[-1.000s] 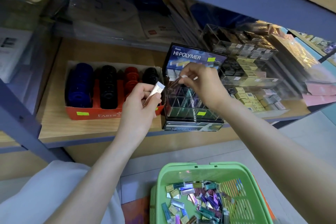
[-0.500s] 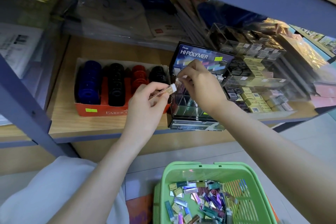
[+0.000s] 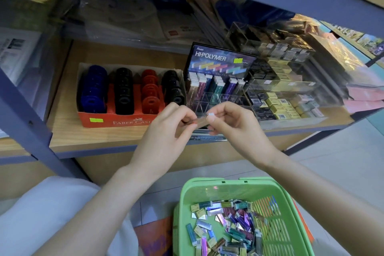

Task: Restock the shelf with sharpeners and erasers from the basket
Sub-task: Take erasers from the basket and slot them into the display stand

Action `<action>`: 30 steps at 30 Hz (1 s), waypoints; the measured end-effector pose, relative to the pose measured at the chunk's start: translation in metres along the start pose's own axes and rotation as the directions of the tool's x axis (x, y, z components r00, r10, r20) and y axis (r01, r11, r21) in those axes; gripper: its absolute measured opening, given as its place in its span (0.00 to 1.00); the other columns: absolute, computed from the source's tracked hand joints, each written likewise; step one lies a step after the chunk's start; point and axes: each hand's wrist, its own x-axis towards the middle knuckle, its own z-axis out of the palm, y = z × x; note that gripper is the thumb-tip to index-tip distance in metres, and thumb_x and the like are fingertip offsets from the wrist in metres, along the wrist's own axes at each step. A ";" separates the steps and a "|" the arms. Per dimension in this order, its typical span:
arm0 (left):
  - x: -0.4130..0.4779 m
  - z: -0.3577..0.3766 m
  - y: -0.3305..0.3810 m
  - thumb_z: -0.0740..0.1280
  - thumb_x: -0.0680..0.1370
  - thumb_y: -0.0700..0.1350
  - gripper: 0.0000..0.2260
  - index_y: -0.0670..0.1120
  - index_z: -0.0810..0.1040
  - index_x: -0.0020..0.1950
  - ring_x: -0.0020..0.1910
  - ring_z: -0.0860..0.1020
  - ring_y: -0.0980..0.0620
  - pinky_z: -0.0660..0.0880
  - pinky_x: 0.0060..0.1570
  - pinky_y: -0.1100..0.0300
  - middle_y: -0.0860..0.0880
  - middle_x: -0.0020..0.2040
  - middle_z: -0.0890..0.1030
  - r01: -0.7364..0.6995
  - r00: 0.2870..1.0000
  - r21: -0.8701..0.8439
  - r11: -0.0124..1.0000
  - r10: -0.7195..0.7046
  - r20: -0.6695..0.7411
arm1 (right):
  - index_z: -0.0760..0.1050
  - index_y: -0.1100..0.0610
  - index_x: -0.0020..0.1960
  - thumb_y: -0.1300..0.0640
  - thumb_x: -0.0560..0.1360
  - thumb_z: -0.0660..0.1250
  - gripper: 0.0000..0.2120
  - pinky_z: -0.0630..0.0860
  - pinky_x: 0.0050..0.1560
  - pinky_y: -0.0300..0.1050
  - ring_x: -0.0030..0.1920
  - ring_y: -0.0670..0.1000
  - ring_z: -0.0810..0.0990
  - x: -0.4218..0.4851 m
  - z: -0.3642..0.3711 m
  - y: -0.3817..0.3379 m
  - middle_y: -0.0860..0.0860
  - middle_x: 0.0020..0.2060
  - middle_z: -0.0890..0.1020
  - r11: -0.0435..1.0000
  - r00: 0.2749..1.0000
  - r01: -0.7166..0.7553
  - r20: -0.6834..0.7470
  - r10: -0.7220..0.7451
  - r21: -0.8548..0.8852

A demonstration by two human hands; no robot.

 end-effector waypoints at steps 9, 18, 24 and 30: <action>0.009 -0.021 -0.008 0.66 0.77 0.40 0.08 0.45 0.77 0.56 0.54 0.71 0.50 0.68 0.55 0.54 0.51 0.52 0.74 -0.129 0.991 0.331 0.935 0.114 0.064 | 0.74 0.50 0.45 0.58 0.78 0.65 0.05 0.80 0.46 0.45 0.43 0.52 0.82 0.009 -0.038 -0.001 0.51 0.41 0.81 0.991 0.970 0.050 -0.232 -0.077 -0.123; 0.043 -0.037 -0.028 0.65 0.78 0.42 0.12 0.44 0.77 0.61 0.62 0.73 0.46 0.67 0.62 0.50 0.46 0.60 0.77 -0.278 0.957 0.527 0.803 0.186 0.221 | 0.75 0.54 0.45 0.60 0.77 0.66 0.03 0.77 0.47 0.44 0.40 0.46 0.77 0.061 -0.008 -0.007 0.46 0.38 0.78 0.936 0.953 0.126 -0.222 -0.206 -0.328; 0.043 -0.037 -0.039 0.65 0.78 0.41 0.14 0.44 0.75 0.63 0.60 0.74 0.47 0.68 0.61 0.50 0.47 0.60 0.77 -0.304 0.948 0.514 0.802 0.202 0.245 | 0.77 0.58 0.47 0.62 0.75 0.69 0.02 0.73 0.44 0.39 0.39 0.47 0.75 0.081 -0.005 -0.016 0.48 0.39 0.78 0.762 0.961 0.227 0.010 -0.278 -0.606; 0.043 -0.034 -0.041 0.65 0.78 0.42 0.13 0.44 0.76 0.62 0.58 0.74 0.48 0.67 0.60 0.52 0.47 0.59 0.77 -0.292 0.953 0.468 0.834 0.214 0.213 | 0.78 0.58 0.47 0.65 0.75 0.67 0.04 0.77 0.48 0.50 0.42 0.52 0.80 0.093 -0.014 -0.034 0.52 0.38 0.80 0.681 0.968 0.248 0.191 -0.159 -0.689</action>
